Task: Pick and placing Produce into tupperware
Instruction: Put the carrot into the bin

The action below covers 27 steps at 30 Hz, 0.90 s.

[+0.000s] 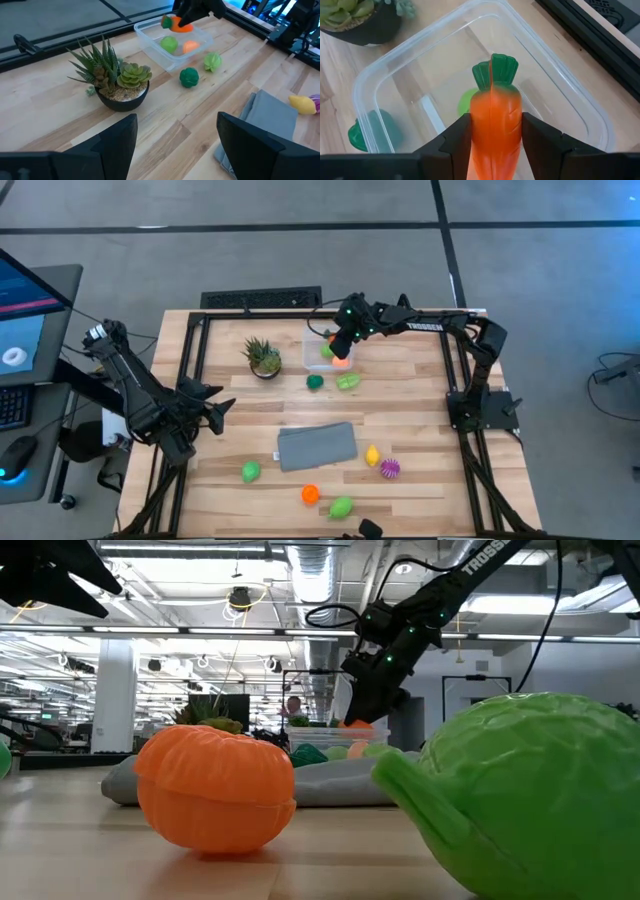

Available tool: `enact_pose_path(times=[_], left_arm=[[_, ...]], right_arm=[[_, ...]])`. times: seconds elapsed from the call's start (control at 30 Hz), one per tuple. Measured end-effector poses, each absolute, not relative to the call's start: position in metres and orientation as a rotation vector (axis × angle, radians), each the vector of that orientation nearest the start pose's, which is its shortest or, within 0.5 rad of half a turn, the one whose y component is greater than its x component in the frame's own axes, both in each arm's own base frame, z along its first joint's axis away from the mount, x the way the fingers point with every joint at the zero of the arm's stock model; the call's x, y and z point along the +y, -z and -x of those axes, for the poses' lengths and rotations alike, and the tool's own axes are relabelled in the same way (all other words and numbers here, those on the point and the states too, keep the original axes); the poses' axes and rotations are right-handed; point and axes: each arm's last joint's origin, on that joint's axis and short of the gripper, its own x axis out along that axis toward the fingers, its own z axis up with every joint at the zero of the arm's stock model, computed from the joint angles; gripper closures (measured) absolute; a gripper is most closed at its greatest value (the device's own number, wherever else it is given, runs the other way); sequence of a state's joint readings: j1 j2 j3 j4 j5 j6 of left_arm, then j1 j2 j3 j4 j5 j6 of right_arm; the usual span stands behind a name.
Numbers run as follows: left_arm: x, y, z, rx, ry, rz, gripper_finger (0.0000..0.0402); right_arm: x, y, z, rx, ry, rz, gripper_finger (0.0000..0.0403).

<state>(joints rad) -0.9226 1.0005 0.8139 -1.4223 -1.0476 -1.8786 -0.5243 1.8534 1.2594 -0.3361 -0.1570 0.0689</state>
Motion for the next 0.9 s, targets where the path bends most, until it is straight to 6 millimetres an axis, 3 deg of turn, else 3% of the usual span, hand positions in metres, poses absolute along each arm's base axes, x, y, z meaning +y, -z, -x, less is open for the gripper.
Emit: enact_pose_path(times=[0.9], left_arm=[[-0.0854, -0.2572, -0.0963, 0.409, -0.719, 0.422, 0.0138]], right_arm=[[-0.1833, -0.1919, -0.3411, 0.888, 0.344, -0.332, 0.0219]])
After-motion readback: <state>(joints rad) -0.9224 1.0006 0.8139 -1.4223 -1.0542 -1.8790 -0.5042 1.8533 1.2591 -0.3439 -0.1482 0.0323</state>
